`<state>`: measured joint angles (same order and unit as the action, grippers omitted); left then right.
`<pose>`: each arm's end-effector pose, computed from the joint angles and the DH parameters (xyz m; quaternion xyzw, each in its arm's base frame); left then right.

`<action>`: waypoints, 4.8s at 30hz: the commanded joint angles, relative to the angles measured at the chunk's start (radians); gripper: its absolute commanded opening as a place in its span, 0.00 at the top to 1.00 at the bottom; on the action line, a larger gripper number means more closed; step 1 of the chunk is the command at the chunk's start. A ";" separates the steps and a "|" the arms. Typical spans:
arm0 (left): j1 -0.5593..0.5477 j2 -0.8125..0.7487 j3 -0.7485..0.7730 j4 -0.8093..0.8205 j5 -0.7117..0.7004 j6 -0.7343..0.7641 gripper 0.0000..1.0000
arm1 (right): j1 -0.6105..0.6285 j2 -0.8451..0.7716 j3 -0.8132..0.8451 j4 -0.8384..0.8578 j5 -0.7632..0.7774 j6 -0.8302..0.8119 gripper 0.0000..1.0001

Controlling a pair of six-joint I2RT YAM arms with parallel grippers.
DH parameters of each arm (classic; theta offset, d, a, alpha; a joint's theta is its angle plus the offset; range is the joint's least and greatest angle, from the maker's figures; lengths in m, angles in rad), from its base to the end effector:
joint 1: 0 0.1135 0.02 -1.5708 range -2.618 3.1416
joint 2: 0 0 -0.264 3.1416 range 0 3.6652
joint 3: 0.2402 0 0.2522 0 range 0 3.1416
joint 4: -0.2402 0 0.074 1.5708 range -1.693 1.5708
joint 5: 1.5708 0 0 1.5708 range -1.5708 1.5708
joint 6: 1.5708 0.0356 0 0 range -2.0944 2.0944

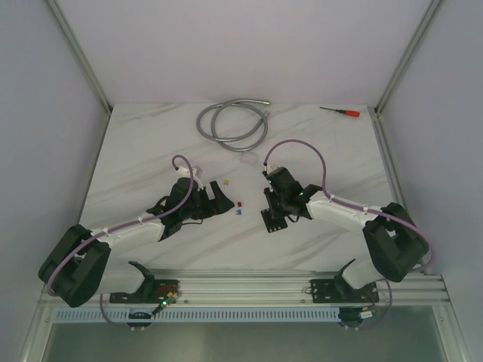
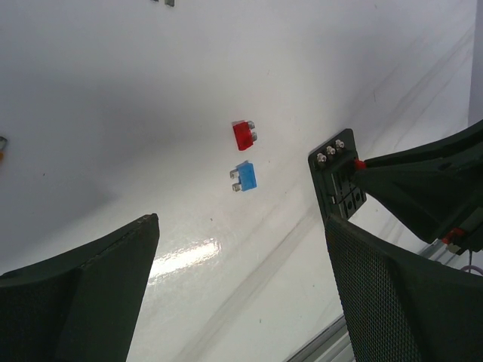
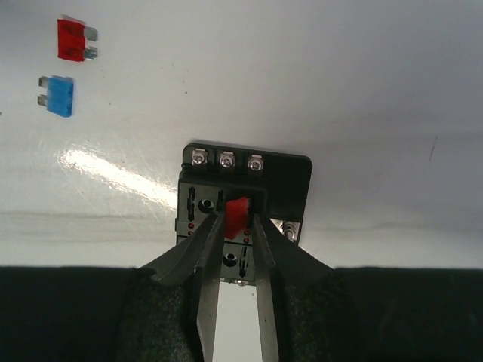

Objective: Snap on the fuse box
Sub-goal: Install the fuse at the fuse box base.

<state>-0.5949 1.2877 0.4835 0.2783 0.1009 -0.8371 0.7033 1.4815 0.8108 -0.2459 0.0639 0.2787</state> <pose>0.2084 -0.1453 0.1772 -0.0796 0.8622 -0.3601 0.3473 0.2244 0.1873 0.1843 -0.1894 0.9274 0.1247 0.2975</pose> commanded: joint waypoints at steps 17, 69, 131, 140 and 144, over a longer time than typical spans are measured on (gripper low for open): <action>0.006 -0.011 0.017 -0.016 0.007 0.001 0.00 | 0.002 -0.020 0.071 -0.090 0.020 0.012 0.61; 0.006 -0.006 0.021 -0.016 0.010 0.003 0.00 | -0.001 0.183 0.107 -0.238 0.112 0.065 1.00; 0.006 -0.047 0.030 -0.059 -0.019 0.026 0.00 | 0.050 0.204 0.378 -0.378 0.060 -0.004 0.82; 0.006 -0.038 0.037 -0.060 -0.016 0.028 0.00 | 0.039 0.233 0.373 -0.398 0.060 -0.007 0.84; 0.006 -0.038 0.033 -0.061 -0.014 0.029 0.00 | 0.039 0.247 0.376 -0.398 0.061 -0.008 0.85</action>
<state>-0.5949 1.2427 0.4923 0.2298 0.0921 -0.8249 0.7460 1.7039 1.1622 -0.6201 0.1310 0.2825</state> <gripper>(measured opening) 0.998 0.153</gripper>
